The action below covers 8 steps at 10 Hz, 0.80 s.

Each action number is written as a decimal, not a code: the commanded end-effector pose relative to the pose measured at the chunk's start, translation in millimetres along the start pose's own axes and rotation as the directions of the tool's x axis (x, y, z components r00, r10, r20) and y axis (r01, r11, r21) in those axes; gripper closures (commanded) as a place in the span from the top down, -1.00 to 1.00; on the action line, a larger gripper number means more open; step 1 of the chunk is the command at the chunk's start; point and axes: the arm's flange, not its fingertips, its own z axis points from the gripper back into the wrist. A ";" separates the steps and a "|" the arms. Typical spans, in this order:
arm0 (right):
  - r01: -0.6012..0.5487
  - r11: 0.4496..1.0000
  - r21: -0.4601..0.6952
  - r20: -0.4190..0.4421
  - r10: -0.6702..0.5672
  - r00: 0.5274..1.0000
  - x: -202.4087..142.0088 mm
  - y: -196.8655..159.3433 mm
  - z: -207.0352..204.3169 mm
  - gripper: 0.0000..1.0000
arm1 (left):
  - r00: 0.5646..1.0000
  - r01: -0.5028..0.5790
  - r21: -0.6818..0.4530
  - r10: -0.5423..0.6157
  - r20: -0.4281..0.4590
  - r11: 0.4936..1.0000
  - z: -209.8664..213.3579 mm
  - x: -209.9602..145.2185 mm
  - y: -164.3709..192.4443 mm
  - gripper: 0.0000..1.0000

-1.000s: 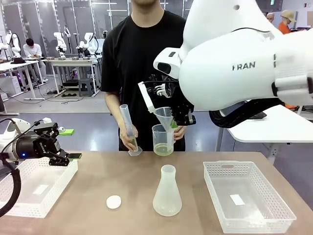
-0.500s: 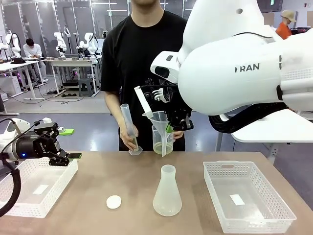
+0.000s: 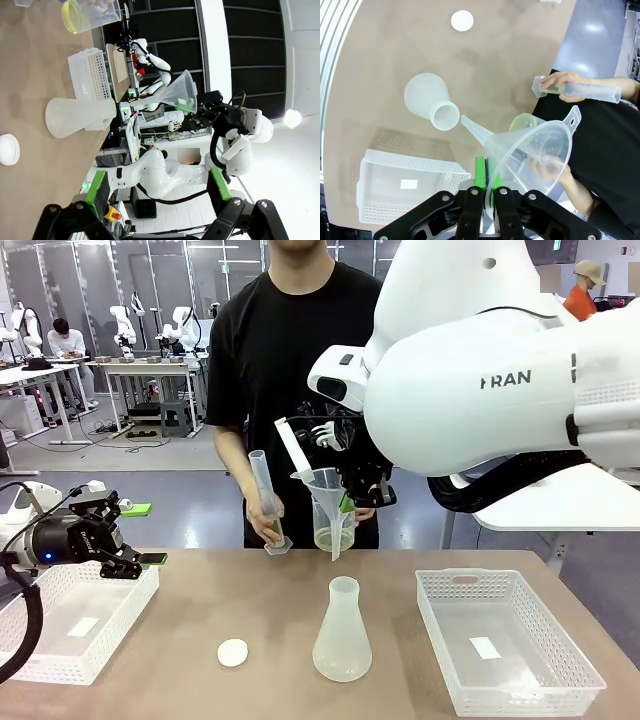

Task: Prepare the solutions needed for the experiment.
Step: Pick up the Plastic Funnel and insert it into the Big flask.

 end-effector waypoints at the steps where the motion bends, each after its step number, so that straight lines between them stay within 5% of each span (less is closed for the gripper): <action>1: -0.029 0.999 -0.019 0.018 0.029 0.999 -3.2 12.5 0.4 -0.91 | 1.000 0.004 -0.011 -0.004 0.008 1.000 -1.4 1.1 -1.8 1.00; 8: -0.001 0.999 -0.041 0.032 0.002 0.999 -6.7 38.9 -21.9 -0.91 | 1.000 0.004 -0.011 -0.004 0.008 1.000 -1.4 1.1 -1.8 1.00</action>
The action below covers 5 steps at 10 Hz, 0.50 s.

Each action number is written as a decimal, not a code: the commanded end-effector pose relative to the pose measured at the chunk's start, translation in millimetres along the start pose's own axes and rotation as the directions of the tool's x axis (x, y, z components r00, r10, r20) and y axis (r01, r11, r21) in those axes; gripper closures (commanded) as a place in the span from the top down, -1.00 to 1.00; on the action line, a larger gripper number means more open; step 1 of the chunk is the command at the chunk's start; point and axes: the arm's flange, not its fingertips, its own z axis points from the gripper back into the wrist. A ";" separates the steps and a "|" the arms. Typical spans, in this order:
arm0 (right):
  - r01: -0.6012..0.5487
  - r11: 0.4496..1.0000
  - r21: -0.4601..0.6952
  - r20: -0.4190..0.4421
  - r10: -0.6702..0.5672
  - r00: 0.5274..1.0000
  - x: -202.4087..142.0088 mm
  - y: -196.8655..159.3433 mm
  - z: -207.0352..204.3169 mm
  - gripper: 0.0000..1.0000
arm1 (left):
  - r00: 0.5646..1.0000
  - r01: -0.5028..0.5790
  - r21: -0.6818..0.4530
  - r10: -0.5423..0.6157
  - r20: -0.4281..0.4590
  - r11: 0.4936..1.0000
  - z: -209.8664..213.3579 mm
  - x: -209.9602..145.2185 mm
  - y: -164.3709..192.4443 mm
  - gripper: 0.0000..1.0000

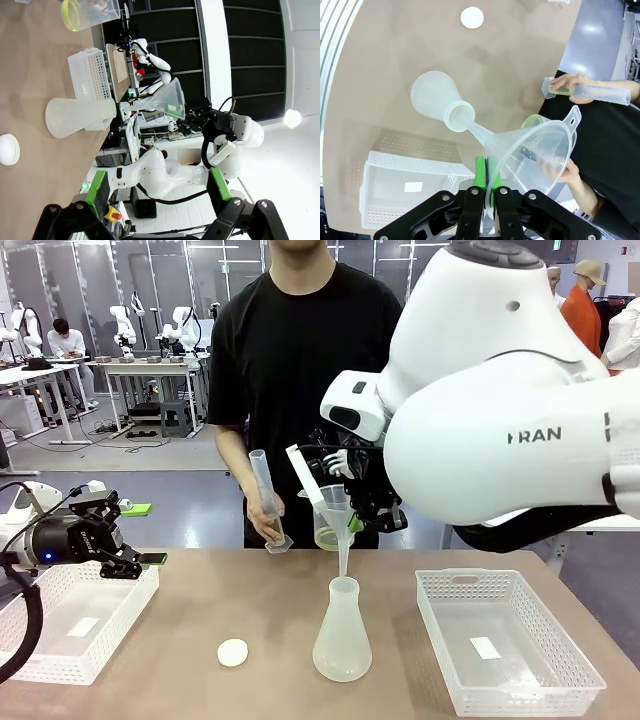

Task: Prepare the solutions needed for the experiment.
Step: Pick up the Plastic Funnel and insert it into the Big flask.

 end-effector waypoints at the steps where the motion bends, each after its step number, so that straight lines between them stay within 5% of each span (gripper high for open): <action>1: 0.007 1.000 -0.029 0.027 -0.006 1.000 -1.5 8.6 -11.5 -0.91 | 1.000 0.004 -0.011 -0.004 0.008 1.000 -1.4 1.1 -1.8 1.00; 5: 0.012 1.000 -0.016 0.023 -0.011 1.000 -4.3 12.0 -24.7 -0.91 | 1.000 0.004 -0.011 -0.004 0.008 1.000 -1.4 1.1 -1.8 1.00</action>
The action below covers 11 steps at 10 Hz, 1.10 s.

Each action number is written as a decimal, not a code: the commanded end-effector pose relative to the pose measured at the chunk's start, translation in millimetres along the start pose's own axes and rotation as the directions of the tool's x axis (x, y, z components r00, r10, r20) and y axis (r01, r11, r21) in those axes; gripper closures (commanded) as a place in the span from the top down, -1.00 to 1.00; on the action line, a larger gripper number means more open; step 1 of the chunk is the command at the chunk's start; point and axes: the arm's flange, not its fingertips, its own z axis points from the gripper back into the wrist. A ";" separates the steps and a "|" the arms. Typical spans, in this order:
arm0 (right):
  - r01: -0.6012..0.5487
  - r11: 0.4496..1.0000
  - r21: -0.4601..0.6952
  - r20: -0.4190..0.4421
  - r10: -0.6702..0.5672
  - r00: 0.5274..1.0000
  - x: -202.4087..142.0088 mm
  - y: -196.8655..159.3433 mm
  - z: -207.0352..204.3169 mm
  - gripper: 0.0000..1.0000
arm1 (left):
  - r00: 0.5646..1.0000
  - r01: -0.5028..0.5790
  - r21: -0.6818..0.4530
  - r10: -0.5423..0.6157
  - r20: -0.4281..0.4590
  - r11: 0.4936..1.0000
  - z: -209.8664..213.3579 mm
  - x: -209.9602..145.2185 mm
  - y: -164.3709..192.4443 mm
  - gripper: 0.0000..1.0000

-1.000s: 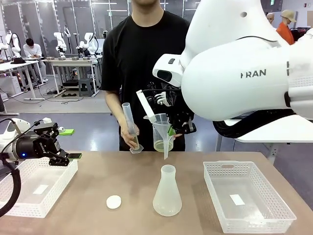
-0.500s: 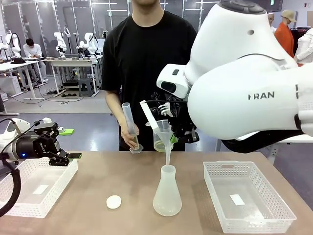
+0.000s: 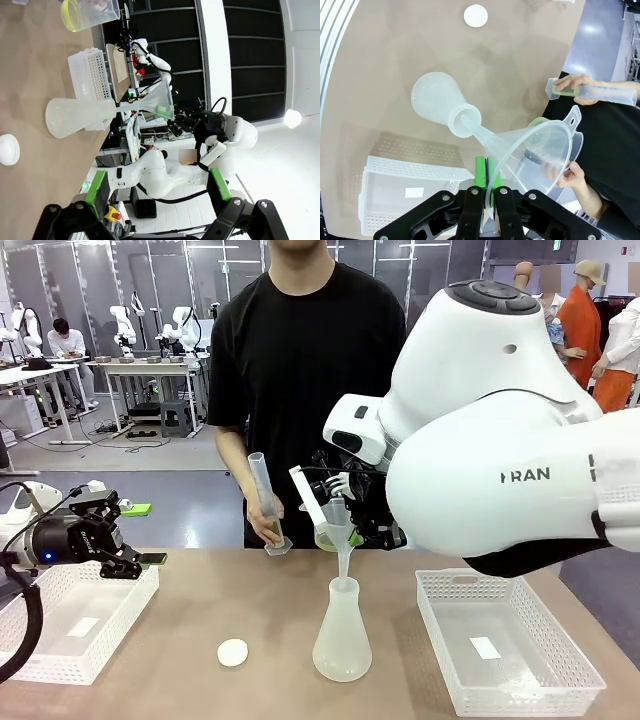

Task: Prepare the solutions needed for the experiment.
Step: Pick up the Plastic Funnel and insert it into the Big flask.

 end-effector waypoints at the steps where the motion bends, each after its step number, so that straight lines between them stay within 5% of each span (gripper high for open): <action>1: 0.018 1.000 -0.005 0.029 -0.018 0.999 -0.6 3.8 -9.2 -0.91 | 1.000 0.004 -0.011 -0.004 0.008 1.000 -1.4 1.1 -1.8 1.00; 11: 0.036 0.999 0.012 0.050 -0.037 0.998 -1.0 34.7 -37.1 -0.91 | 1.000 0.004 -0.011 -0.004 0.008 1.000 -1.4 1.1 -1.8 1.00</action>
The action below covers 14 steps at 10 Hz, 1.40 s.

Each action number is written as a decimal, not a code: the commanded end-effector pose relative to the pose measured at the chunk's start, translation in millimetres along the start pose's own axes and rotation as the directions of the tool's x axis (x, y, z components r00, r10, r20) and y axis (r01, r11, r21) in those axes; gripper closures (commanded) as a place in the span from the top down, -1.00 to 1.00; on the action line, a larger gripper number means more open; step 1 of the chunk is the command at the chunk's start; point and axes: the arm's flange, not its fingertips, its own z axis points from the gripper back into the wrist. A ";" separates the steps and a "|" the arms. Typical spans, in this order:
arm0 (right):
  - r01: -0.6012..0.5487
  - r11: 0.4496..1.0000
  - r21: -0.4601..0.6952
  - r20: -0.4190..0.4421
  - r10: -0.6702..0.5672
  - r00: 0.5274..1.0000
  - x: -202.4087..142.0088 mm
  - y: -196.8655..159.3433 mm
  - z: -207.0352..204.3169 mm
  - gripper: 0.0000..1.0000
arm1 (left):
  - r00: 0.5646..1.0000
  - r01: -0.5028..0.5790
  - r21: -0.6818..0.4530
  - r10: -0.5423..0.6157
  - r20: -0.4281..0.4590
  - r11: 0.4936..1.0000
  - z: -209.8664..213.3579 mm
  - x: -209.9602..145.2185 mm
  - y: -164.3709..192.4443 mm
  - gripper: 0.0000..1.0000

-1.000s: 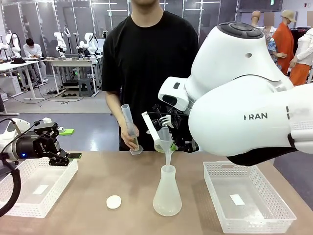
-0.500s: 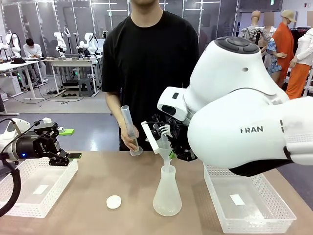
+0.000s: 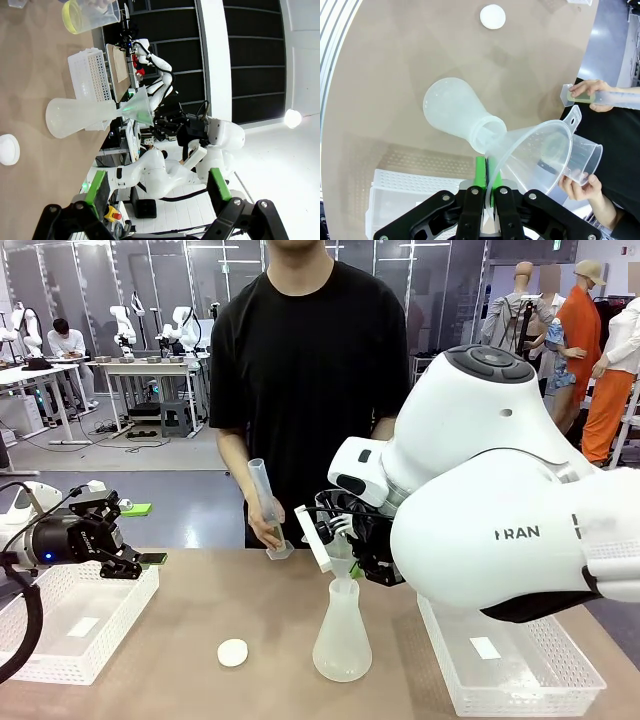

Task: Prepare the solutions needed for the experiment.
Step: Pick up the Plastic Funnel and insert it into the Big flask.

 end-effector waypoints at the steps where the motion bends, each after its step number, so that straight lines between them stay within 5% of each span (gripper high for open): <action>1: 0.027 1.000 -0.007 0.034 -0.026 0.999 0.9 7.7 -3.6 -0.91 | 1.000 0.004 -0.011 -0.004 0.008 1.000 -1.4 1.1 -1.8 1.00; 11: 0.020 1.000 -0.004 0.062 -0.020 0.998 6.1 19.5 -30.3 -0.91 | 1.000 0.004 -0.011 -0.004 0.008 1.000 -1.4 1.1 -1.8 1.00; 14: 0.026 1.000 0.014 0.065 -0.027 0.998 5.1 20.5 -28.6 -0.30 | 1.000 0.004 -0.011 -0.004 0.008 1.000 -1.4 1.1 -1.8 1.00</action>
